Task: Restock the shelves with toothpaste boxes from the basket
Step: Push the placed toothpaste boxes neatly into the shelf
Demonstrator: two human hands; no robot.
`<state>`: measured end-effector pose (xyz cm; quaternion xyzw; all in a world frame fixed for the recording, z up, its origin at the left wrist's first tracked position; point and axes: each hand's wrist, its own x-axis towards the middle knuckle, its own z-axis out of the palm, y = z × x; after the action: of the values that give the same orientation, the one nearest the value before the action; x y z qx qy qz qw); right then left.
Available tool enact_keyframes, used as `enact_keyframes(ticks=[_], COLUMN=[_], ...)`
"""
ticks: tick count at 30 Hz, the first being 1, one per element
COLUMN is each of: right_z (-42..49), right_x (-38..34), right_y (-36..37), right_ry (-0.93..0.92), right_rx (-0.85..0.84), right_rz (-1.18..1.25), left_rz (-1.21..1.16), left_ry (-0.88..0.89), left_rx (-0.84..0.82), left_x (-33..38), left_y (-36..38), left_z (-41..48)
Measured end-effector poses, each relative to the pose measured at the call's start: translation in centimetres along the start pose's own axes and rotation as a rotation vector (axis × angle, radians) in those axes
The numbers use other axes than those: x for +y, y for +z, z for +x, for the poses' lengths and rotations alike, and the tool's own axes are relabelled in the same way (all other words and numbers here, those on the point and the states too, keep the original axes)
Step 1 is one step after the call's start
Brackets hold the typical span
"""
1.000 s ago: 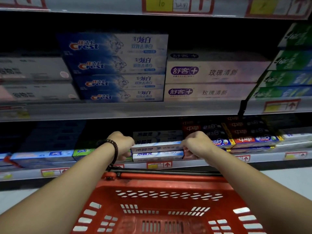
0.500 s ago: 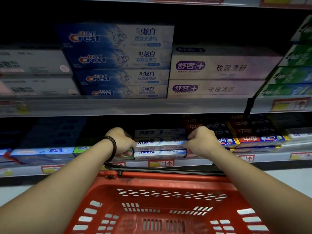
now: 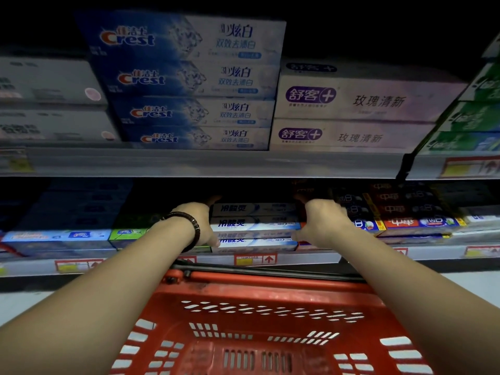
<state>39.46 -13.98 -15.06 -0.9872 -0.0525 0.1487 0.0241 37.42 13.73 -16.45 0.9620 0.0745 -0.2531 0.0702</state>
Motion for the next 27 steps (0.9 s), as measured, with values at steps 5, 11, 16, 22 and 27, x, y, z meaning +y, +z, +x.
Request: enact_keyframes(ticks=[5,11,16,22,27], right_z=[0.4,1.0,1.0,0.9,0.7], right_x=[0.1,0.3,0.2,0.1,0.0], right_y=[0.1,0.7,0.8,0.8,1.1], right_ry=[0.023,-0.04,-0.005,-0.005,-0.023], right_rx=[-0.066,-0.052,-0.08,-0.082,-0.067], right_rz=[-0.022,-0.024,-0.011,-0.05,-0.053], left_rz=[-0.036,0.001,-0.001,0.022,0.037], left_ry=[-0.032,-0.036,0.013,0.03,0.031], left_rx=[-0.025,0.011,0.034,0.05,0.029], left_x=[0.2,0.4,-0.1,-0.1,-0.4], left_y=[0.0,0.2,0.7,0.7,1.1], left_z=[0.4,0.5,1.0,0.9,1.2])
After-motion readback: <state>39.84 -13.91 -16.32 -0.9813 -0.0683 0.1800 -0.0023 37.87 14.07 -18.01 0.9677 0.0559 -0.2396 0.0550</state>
